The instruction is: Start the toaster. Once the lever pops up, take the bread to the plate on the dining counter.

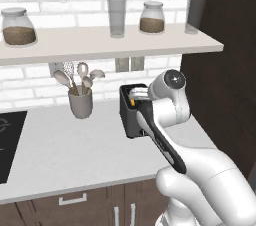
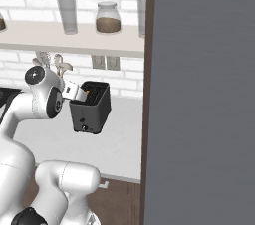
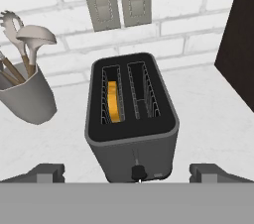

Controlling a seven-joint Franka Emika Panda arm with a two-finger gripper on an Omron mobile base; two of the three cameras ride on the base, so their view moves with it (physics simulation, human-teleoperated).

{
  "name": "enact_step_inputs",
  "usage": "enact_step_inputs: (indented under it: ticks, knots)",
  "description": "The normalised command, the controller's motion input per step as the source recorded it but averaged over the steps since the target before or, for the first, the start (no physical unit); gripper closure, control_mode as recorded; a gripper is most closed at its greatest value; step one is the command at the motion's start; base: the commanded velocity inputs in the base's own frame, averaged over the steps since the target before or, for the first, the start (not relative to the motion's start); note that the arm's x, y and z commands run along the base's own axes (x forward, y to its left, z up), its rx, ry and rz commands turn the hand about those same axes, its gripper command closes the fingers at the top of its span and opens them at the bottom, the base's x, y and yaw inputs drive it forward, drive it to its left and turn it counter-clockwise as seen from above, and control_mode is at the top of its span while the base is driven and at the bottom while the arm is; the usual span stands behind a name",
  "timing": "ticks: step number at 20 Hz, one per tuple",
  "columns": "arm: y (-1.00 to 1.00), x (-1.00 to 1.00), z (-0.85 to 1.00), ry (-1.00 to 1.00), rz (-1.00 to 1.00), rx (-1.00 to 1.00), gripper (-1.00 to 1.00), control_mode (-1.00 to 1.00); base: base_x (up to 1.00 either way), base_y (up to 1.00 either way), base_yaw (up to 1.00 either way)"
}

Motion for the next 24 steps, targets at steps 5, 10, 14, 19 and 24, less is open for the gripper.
enact_step_inputs:
  ticks: [5,10,14,19,24]
  knots:
    - [0.00,0.00,0.00,0.00,0.00,0.00,-1.00,-1.00,0.00,0.00,0.00]
    - [0.00,0.00,0.00,0.00,0.00,0.00,-1.00,-1.00,0.00,0.00,0.00]
    - [0.00,0.00,0.00,0.00,0.00,0.00,-1.00,-1.00,0.00,0.00,0.00]
    - [0.00,0.00,0.00,0.00,0.00,0.00,-1.00,-1.00,0.00,0.00,0.00]
    - [0.00,0.00,0.00,0.00,0.00,0.00,-1.00,-1.00,0.00,0.00,0.00]
